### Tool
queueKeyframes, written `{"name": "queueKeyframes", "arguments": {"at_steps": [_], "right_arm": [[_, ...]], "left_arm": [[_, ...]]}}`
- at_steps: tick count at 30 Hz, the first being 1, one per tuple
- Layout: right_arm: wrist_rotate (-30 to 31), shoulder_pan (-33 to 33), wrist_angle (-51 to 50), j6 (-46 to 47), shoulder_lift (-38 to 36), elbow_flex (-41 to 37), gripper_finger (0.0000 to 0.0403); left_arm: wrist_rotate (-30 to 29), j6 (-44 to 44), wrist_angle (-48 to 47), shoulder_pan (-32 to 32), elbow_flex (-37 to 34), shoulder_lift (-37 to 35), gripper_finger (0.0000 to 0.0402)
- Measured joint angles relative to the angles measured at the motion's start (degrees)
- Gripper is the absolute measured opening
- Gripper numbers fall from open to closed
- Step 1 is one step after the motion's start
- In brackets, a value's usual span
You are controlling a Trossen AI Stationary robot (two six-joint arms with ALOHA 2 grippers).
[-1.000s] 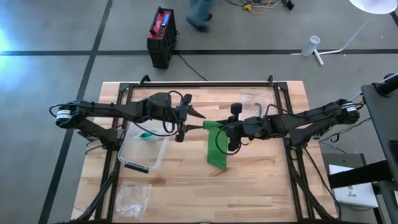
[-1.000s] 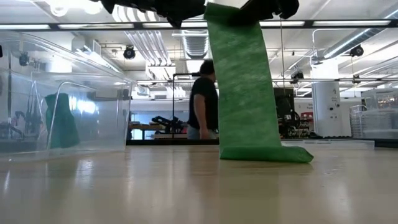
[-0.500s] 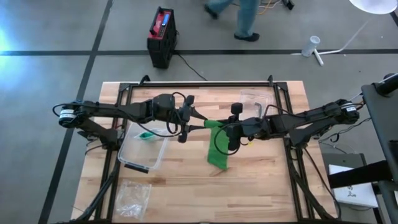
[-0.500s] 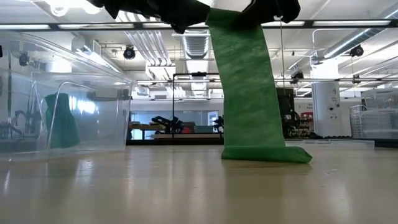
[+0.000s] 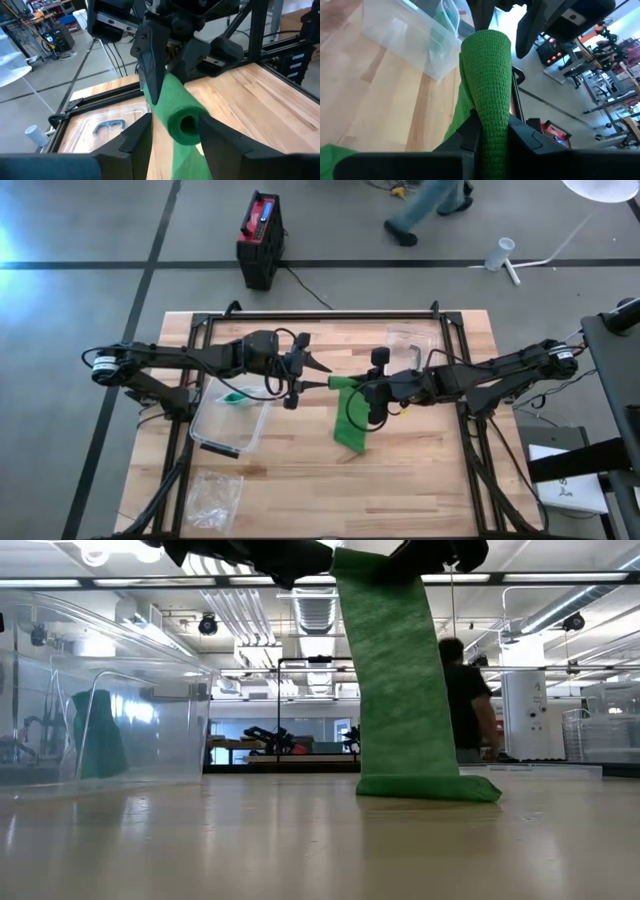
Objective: Roll bandage
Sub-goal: Roll the dark green bandage
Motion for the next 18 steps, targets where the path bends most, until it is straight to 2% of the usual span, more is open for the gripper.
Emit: {"name": "queueKeyframes", "arguments": {"at_steps": [13,18], "right_arm": [[-1.46,0.09,2.55,-1.13,0.0,0.05,0.0052],[-2.22,0.07,1.99,-1.05,0.0,0.07,0.0046]], "left_arm": [[0.02,0.27,0.96,0.0,-0.29,0.15,0.0126],[-3.23,0.67,0.19,-0.04,-0.29,0.15,0.0119]]}}
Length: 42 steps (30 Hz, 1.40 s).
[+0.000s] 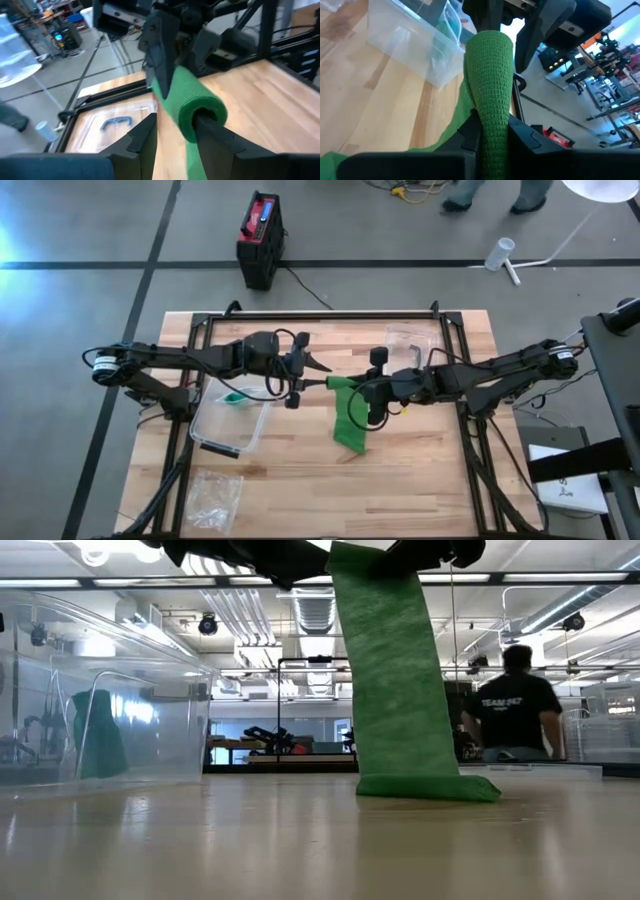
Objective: Roll bandage
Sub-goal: Roll the dark green bandage
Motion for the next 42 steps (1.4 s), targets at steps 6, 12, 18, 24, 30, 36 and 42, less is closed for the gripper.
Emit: {"name": "queueKeyframes", "arguments": {"at_steps": [6,12,18,24,30,36,42], "right_arm": [[-0.21,0.2,0.9,0.39,0.0,0.0,0.0053],[-0.15,0.13,1.72,0.13,0.0,-0.09,0.0048],[0.03,-0.14,2.39,-0.05,-0.02,-0.11,0.0059],[-0.1,-0.5,3.38,0.83,0.17,-0.11,0.0089],[-0.75,0.02,4.21,1.55,-0.87,-0.04,0.0129],[-0.67,1.16,3.0,3.42,-6.36,-0.02,0.0171],[-1.41,-1.51,8.62,7.92,-9.64,-5.08,0.0204]], "left_arm": [[-0.32,0.25,1.96,0.0,0.0,0.51,0.0124],[0.72,0.11,3.82,0.0,0.0,2.56,0.0122],[0.73,0.05,7.32,0.0,0.0,3.8,0.0116],[1.52,-0.7,7.91,0.04,-0.04,3.87,0.0043],[1.94,-0.33,7.88,0.09,-0.07,2.03,0.001],[2.18,0.37,8.86,0.11,-1.58,-4.19,0.0006],[2.39,-3.61,21.23,0.11,-7.03,-8.35,0.0005]]}}
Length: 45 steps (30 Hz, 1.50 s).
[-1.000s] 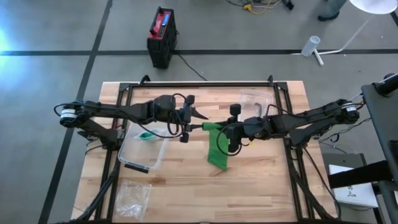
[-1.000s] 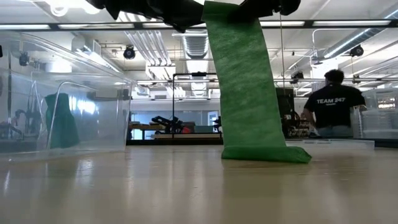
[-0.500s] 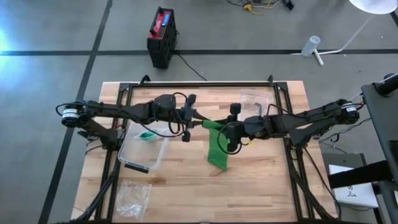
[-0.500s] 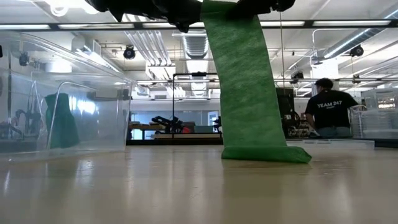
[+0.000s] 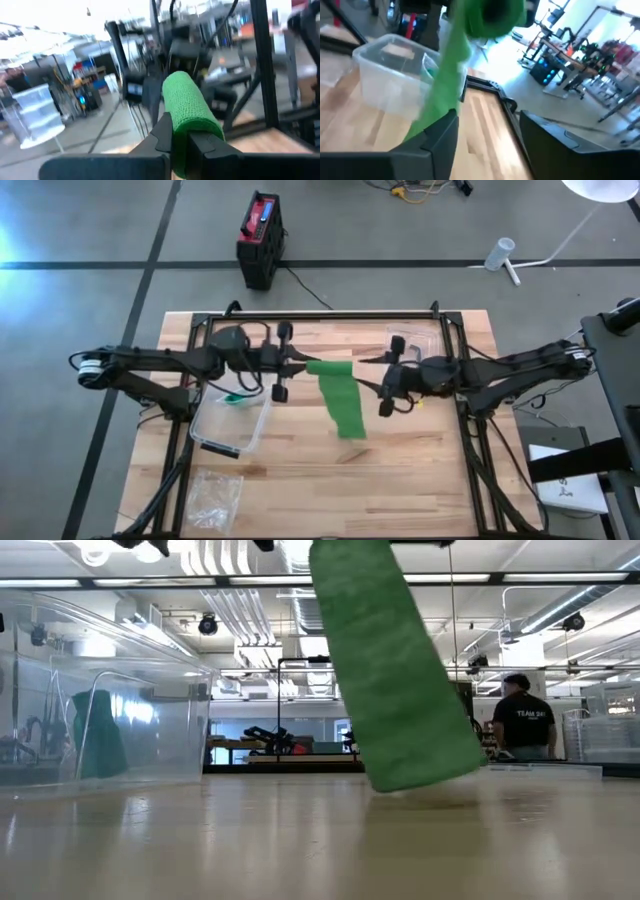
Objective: Roll bandage
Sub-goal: Roll the dark green bandage
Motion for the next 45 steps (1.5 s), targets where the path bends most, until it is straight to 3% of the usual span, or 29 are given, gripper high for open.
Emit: {"name": "queueKeyframes", "arguments": {"at_steps": [6,10,19,22,27,31,34,38,41,45], "right_arm": [[-11.14,-3.28,16.34,6.25,2.8,-6.9,0.0236],[-17.33,-4.69,20.95,8.49,7.22,-6.64,0.0248],[-17.63,-5.39,6.35,8.53,8.31,0.42,0.0241],[-18.55,-5.35,-5.03,8.56,8.12,3.21,0.0234],[-13.26,-5.33,-20.19,11.24,8.02,7.57,0.0227],[-12.8,-5.24,-18.52,11.02,7.91,8.73,0.0231],[-15.96,-5.24,-13.88,10.25,8.15,8.24,0.0239],[-17.77,-5.22,-22.48,11.86,8.33,9.63,0.0247],[-15.71,-5.22,-26.41,14.92,7.82,10.79,0.0249],[-15.31,-5.27,-16.58,14.67,8.41,9.16,0.0244]], "left_arm": [[-0.02,-2.95,14.84,0.33,-7.39,-1.2,0.0006],[-0.5,-3.04,16.7,0.97,-8.65,-0.91,0.0006],[-0.7,-2.63,15.63,2.26,-7.88,-0.77,0.0006],[-2.08,-2.65,15.32,2.36,-7.88,-0.77,0.0006],[-2.6,-3.16,15.08,2.36,-7.88,-0.79,0.0006],[-2.6,-3.12,15.04,2.45,-7.88,-0.81,0.0006],[-2.6,-2.77,14.97,2.47,-7.88,-0.81,0.0006],[-4.23,-2.39,12.92,2.47,-7.88,-1.26,0.0006],[-6.1,-1.22,11.86,2.47,-7.88,-1.49,0.0007],[-6.39,-0.65,12.87,2.47,-7.88,-1.25,0.0007]]}}
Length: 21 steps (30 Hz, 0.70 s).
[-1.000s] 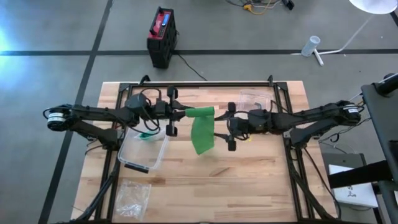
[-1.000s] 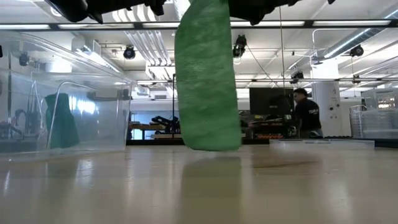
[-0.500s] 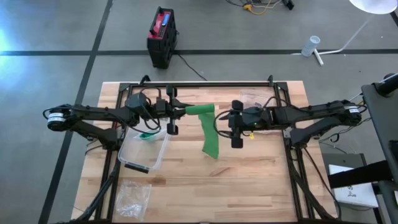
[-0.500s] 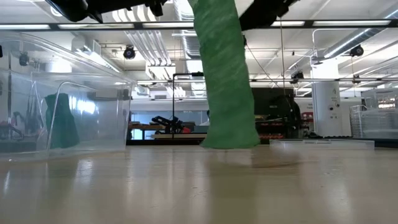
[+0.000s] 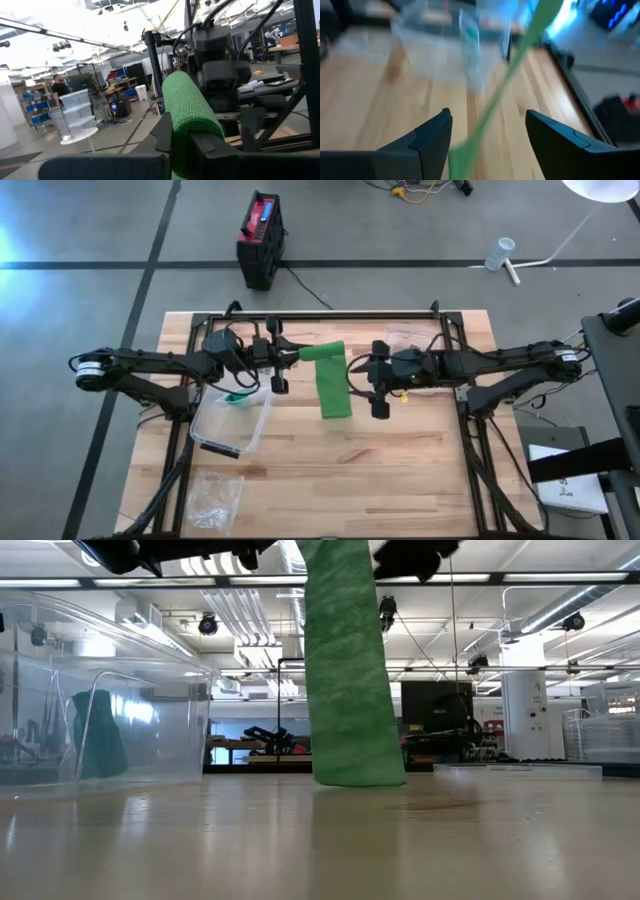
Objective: Roll bandage
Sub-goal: Roll the dark green bandage
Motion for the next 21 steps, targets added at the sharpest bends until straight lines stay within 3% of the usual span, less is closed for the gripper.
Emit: {"name": "queueKeyframes", "arguments": {"at_steps": [3,8,12,17,21], "right_arm": [[-0.15,0.04,9.87,-0.73,2.38,-1.39,0.0235],[-0.03,0.0,13.39,-5.16,7.22,-1.83,0.0206],[-0.03,0.02,14.81,-6.98,9.81,-1.78,0.0144],[0.01,0.02,15.07,-8.7,10.67,-1.37,0.0023],[-0.01,0.04,14.82,-8.44,10.59,-1.39,0.0012]], "left_arm": [[-0.03,0.2,-0.03,-0.01,0.0,0.11,0.0007],[-0.06,0.11,0.05,-0.02,0.0,-0.11,0.0007],[-0.1,0.37,-0.09,-0.01,0.0,-0.36,0.0007],[-0.12,0.53,0.2,0.0,0.01,-0.99,0.0007],[-0.12,1.01,0.21,0.0,0.0,-2.14,0.0007]]}}
